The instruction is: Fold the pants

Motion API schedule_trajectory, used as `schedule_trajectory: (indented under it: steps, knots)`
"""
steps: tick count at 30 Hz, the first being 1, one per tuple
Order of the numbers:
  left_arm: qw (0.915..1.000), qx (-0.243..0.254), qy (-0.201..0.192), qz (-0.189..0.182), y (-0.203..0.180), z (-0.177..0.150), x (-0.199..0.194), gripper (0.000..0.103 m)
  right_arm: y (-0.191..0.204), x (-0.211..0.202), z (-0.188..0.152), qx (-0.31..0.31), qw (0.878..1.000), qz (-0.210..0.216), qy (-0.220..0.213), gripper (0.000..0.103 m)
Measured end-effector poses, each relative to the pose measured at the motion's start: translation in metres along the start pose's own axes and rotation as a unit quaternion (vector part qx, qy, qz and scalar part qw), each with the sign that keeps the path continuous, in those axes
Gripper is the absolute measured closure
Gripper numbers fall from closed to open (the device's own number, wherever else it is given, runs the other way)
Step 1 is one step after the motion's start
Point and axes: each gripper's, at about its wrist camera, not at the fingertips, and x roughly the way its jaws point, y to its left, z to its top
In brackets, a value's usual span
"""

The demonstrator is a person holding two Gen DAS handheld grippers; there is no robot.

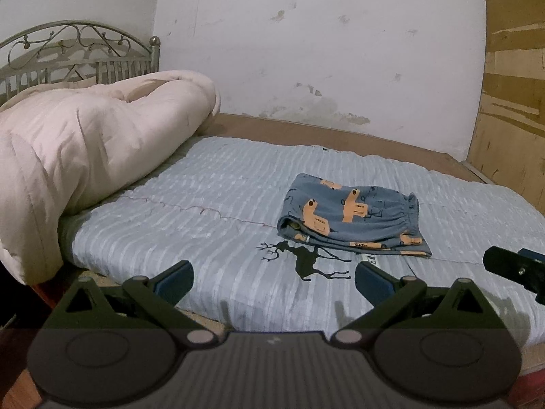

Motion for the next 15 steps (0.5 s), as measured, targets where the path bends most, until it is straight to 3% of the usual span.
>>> schedule_trajectory:
  steps: [15]
  knots:
    - [1.0,0.001,0.0,0.0,-0.0022,-0.0012,-0.001,0.001,-0.0009,-0.0003,0.0022,0.0,1.0,0.002,-0.003,0.001]
